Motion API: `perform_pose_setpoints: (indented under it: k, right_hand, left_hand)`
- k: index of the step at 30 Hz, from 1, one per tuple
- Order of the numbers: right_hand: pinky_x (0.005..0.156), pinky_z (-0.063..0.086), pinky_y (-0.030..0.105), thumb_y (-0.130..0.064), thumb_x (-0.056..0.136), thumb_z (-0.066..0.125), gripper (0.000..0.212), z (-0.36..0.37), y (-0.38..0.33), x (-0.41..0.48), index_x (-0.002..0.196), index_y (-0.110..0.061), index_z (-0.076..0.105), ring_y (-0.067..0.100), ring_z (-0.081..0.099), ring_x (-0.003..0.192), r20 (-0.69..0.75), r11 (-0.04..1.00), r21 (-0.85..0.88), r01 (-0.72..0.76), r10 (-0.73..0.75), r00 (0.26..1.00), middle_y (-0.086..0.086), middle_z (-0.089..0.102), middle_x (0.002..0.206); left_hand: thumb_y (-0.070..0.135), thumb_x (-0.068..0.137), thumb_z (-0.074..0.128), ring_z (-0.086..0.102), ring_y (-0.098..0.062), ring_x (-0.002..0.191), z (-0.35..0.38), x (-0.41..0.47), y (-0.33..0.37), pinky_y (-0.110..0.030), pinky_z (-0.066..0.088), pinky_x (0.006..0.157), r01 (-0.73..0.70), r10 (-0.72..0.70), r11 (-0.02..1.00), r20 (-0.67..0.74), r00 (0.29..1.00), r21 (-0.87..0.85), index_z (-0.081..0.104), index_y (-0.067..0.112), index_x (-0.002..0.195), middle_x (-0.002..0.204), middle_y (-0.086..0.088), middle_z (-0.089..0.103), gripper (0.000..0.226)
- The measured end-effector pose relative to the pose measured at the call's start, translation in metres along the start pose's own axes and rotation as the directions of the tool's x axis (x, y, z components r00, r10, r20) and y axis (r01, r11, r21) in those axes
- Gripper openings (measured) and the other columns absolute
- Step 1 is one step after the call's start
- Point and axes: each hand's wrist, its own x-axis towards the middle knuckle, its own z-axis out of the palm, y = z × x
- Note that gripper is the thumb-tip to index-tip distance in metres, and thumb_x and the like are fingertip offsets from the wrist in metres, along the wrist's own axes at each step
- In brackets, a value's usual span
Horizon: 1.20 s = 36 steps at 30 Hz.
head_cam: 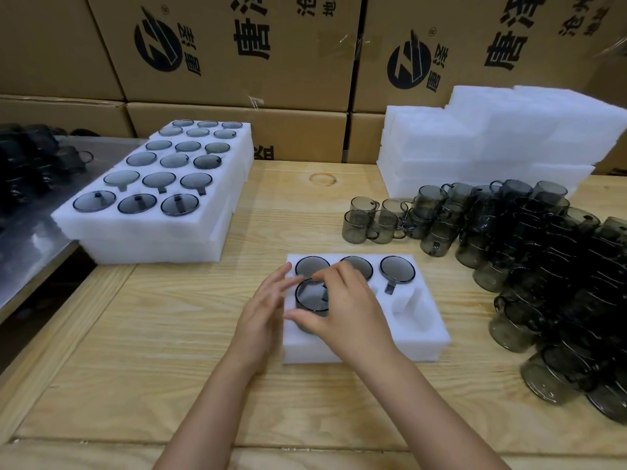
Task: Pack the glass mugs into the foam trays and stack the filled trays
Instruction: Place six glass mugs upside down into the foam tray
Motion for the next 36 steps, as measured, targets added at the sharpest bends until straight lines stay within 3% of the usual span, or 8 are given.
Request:
perform_pose_setpoints:
  k: [6,10,14,19,24,28,31,36]
  right_hand:
    - [0.094,0.027,0.015,-0.046,0.089,0.053,0.041,-0.012,0.007,0.018,0.119,-0.018,0.056,0.009,0.038,0.118,0.01,0.963,0.262,-0.062,0.062,0.998,-0.008,0.051,0.12]
    - [0.114,0.006,0.031,-0.037,0.101,0.028,0.049,-0.002,0.009,0.041,0.144,-0.013,0.032,0.019,0.007,0.144,0.181,0.982,0.088,-0.165,0.147,0.972,0.004,0.024,0.154]
    - [0.113,-0.016,0.047,-0.045,0.1,0.012,0.054,0.021,0.01,0.042,0.151,-0.027,0.01,0.023,-0.023,0.143,0.392,0.977,-0.129,-0.172,0.209,0.896,0.003,-0.005,0.159]
    - [0.106,-0.026,0.051,-0.044,0.1,0.007,0.052,0.033,0.016,0.033,0.15,-0.032,0.009,0.026,-0.023,0.142,0.331,0.948,-0.315,-0.039,0.149,0.932,0.001,-0.008,0.159]
    - [0.102,-0.029,0.052,-0.047,0.098,0.004,0.052,0.033,0.018,0.032,0.148,-0.035,0.009,0.027,-0.019,0.143,0.343,0.937,-0.346,-0.049,0.175,0.923,0.004,-0.008,0.159]
    - [0.111,-0.018,0.046,-0.056,0.096,0.007,0.057,0.028,0.024,0.038,0.149,-0.036,0.007,0.02,-0.018,0.144,0.436,0.975,-0.174,-0.137,0.201,0.877,-0.002,-0.008,0.159]
    - [0.114,-0.015,0.034,-0.056,0.096,0.009,0.058,0.017,0.028,0.041,0.15,-0.034,0.007,0.002,-0.015,0.141,0.479,0.939,0.138,-0.315,0.215,0.851,-0.019,0.0,0.156]
    - [0.119,0.004,0.035,-0.078,0.076,0.021,0.078,0.001,0.034,0.031,0.145,-0.041,0.024,0.001,0.0,0.142,0.532,0.383,0.7,-0.603,0.285,0.798,-0.017,0.009,0.155]
  left_hand:
    - [0.014,0.098,0.047,0.048,-0.002,0.124,0.015,0.017,0.026,-0.019,0.038,0.103,-0.027,0.066,0.985,-0.229,0.971,0.171,0.06,0.028,0.114,0.13,0.008,0.057,0.025]
    - [0.026,0.102,0.037,0.032,-0.013,0.137,0.03,0.036,0.029,-0.034,0.025,0.115,0.214,-0.13,0.897,-0.232,0.964,0.388,0.036,0.02,0.144,0.149,0.003,0.037,0.042]
    - [0.029,0.101,0.031,0.037,-0.016,0.136,0.024,0.034,0.02,-0.042,0.028,0.113,0.321,-0.274,0.829,-0.167,0.947,0.458,0.028,0.03,0.147,0.151,0.004,0.037,0.047]
    - [0.035,0.101,0.023,0.052,-0.024,0.121,0.021,0.027,0.014,-0.047,0.036,0.103,0.239,-0.226,0.592,-0.126,0.966,0.77,0.013,0.04,0.148,0.139,0.002,0.051,0.048]
    - [0.032,0.102,0.025,0.051,-0.026,0.121,0.026,0.027,0.018,-0.045,0.04,0.099,0.238,-0.204,0.555,-0.147,0.968,0.797,0.015,0.034,0.149,0.141,-0.001,0.05,0.049]
    - [0.027,0.101,0.029,0.044,-0.025,0.129,0.035,0.02,0.027,-0.041,0.037,0.1,0.196,0.032,0.392,-0.226,0.974,0.899,0.027,0.02,0.147,0.148,-0.004,0.041,0.047]
    - [0.029,0.101,0.028,0.023,-0.015,0.143,0.047,0.021,0.034,-0.04,0.021,0.113,0.057,0.138,0.304,-0.103,0.985,0.951,0.027,0.02,0.148,0.158,-0.001,0.023,0.048]
    - [0.047,0.098,0.004,-0.008,-0.007,0.146,0.066,0.025,0.025,-0.045,-0.004,0.118,-0.017,-0.132,0.292,0.059,0.989,0.956,0.001,0.033,0.152,0.161,0.01,-0.002,0.056]
